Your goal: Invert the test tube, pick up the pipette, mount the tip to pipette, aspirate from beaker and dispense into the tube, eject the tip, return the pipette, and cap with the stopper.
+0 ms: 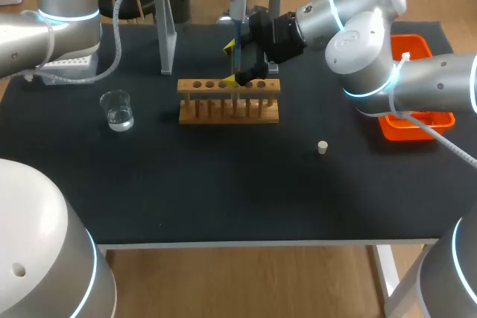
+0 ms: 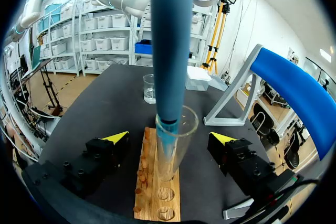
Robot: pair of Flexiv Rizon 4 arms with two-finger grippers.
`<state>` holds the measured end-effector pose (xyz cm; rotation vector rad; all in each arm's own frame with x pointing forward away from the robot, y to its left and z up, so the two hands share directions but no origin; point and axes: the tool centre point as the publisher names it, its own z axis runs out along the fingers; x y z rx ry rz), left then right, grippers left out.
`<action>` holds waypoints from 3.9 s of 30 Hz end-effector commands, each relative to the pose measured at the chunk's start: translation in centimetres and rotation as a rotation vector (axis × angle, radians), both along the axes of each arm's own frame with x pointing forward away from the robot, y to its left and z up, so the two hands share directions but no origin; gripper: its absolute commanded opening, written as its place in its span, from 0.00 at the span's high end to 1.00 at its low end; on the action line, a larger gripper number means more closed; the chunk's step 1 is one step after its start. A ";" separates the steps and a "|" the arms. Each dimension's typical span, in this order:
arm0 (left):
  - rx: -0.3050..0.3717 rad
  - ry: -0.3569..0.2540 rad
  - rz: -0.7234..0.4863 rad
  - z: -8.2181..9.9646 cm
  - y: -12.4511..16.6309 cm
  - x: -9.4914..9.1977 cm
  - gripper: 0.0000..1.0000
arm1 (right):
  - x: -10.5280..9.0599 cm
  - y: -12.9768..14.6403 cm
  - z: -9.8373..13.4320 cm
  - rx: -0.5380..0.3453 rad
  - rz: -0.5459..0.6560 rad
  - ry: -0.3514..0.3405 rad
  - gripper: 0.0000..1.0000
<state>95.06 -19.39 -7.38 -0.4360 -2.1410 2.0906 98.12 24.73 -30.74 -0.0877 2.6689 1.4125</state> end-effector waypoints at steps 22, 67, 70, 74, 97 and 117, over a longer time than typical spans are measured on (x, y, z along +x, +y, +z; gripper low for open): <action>-0.001 0.011 -0.012 -0.1 0.0 0.6 1.00 | 0.1 0.0 0.1 -0.003 0.003 0.002 0.00; 0.009 0.020 -0.006 0.3 0.0 0.8 1.00 | 0.1 0.0 0.1 -0.003 0.003 0.002 0.00; 0.009 0.020 -0.006 0.3 0.0 0.8 1.00 | 0.1 0.0 0.1 -0.003 0.003 0.002 0.00; 0.009 0.020 -0.006 0.3 0.0 0.8 1.00 | 0.1 0.0 0.1 -0.003 0.003 0.002 0.00; 0.009 0.020 -0.006 0.3 0.0 0.8 1.00 | -0.6 -7.7 4.0 0.222 -0.042 0.001 0.00; 0.009 0.020 -0.006 0.3 0.0 0.8 1.00 | -4.5 -12.8 15.7 0.523 -0.026 -0.018 0.00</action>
